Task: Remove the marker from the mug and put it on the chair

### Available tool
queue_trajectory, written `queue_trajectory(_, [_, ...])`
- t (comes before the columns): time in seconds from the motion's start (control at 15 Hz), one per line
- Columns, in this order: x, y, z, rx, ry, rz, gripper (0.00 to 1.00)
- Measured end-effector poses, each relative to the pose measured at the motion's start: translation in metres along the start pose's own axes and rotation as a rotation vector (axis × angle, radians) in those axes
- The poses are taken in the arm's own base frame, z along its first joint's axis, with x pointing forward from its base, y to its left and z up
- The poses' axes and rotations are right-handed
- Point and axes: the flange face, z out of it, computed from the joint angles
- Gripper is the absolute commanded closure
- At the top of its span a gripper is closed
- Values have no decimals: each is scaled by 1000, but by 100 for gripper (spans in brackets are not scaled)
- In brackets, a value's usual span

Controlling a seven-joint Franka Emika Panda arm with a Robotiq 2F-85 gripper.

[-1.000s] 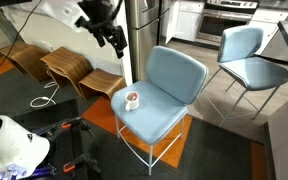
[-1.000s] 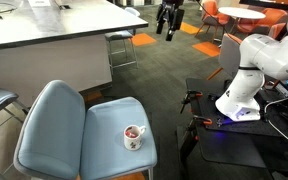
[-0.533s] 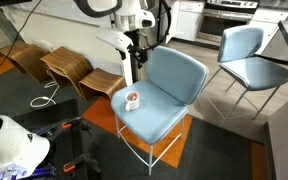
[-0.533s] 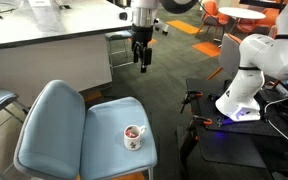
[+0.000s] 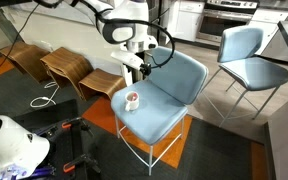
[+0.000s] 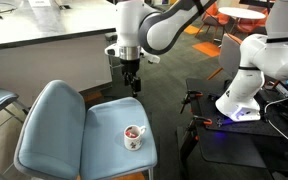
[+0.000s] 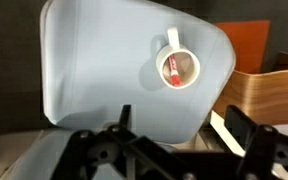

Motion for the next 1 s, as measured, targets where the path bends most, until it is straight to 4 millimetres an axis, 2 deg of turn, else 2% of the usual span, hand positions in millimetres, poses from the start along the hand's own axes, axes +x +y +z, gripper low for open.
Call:
queue_trajectory(0.27, [21, -12, 47, 6, 10, -3, 0])
queue_trajectory(0.6, [44, -28, 93, 15, 24, 47, 0])
queue_trajectory(0.8, [46, -36, 116, 26, 8, 81, 0])
queue_trajectory(1.0, [44, -42, 137, 40, -6, 93, 5])
